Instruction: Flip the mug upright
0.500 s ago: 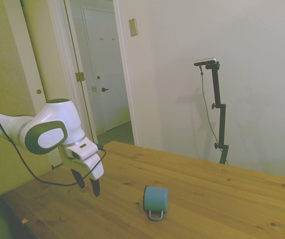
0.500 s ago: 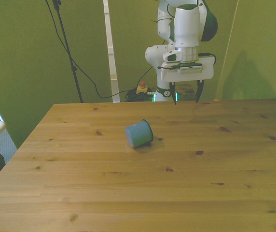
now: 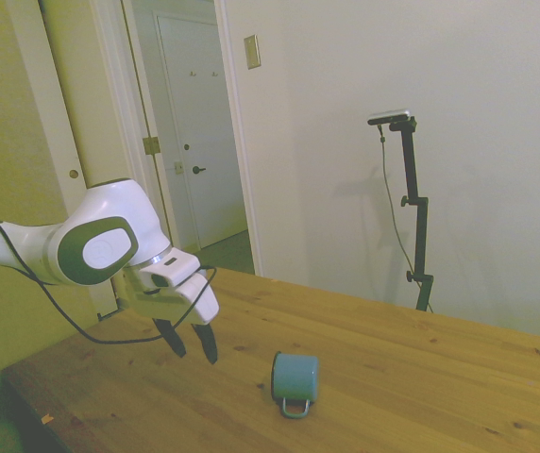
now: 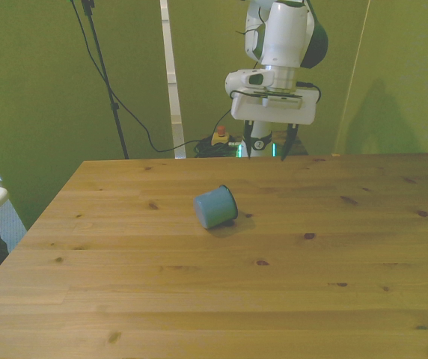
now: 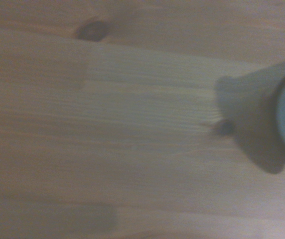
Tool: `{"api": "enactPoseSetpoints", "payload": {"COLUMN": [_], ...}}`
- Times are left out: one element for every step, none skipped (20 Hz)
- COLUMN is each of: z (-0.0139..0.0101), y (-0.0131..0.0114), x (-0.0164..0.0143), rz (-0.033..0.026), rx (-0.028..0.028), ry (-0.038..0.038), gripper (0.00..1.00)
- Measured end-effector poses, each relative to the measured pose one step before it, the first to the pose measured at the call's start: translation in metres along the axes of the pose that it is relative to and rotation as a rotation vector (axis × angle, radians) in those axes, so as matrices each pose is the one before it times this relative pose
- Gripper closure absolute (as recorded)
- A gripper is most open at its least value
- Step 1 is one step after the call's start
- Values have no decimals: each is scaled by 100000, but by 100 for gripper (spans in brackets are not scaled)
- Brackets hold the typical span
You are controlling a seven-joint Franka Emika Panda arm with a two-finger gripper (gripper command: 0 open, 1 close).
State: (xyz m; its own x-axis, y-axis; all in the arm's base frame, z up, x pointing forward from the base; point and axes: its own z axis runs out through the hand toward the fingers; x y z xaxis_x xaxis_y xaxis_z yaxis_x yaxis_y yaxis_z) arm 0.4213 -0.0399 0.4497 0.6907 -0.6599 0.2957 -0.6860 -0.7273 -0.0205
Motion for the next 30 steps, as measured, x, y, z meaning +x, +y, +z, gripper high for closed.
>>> {"api": "enactPoseSetpoints", "payload": {"z": [134, 1346, -21, 16, 104, 286, 416, 469, 421, 343, 277, 194, 129, 81, 132, 154, 228, 268, 294, 359, 386, 389, 430, 446, 390, 363, 294, 206, 164, 126], "y": [617, -47, -80, -307, -481, -637, -679, -589, -503, -412, -344, -314, -336, -281, -235, -230, -218, -251, -249, -243, -136, -55, 32, 95, 67, 9, -30, -116, -141, -161], "x": [1027, 1833, 43, 72, 33, -40, -150, -133, -94, -117, -145, -236, -269, -283, -313, -377, -411, -366, -339, -337, -220, -137, -32, 109, 150, 174, 131, -10, -121, -141], "rz": [633, 1993, -757, -1417, -1218, -1500, -1504, -1509, -1553, -1557, -1578, -1453, -1079, -1037, -1119, -1029, -715, -391, -202, -22, 344, 609, 578, 632, 809, 562, 701, 599, 350, 399], "rx": [-1214, -1999, -656, -1130, -1157, -1005, -1026, -1092, -1346, -1980, -2228, -2083, -1792, -1657, -1562, -1801, -1773, -1441, -1423, -1195, -1268, -1033, -1244, -1316, -1285, -1134, -1422, -1400, -1168, -1035], "ry": [3224, 2529, 978, 1938, 1716, 1651, 1544, 1278, 1761, 2483, 3052, 3272, 3322, 3232, 2863, 3020, 2530, 2254, 1829, 1541, 1741, 1471, 1068, 1386, 1572, 1360, 1942, 1890, 1308, 1215], "gripper": [0, 0, 0, 0, 0, 0, 0, 0, 0, 0, 0, 0, 0, 0, 0, 0, 0, 0, 0, 0, 0, 0, 0, 0, 0, 0, 0, 0, 0, 0]}}
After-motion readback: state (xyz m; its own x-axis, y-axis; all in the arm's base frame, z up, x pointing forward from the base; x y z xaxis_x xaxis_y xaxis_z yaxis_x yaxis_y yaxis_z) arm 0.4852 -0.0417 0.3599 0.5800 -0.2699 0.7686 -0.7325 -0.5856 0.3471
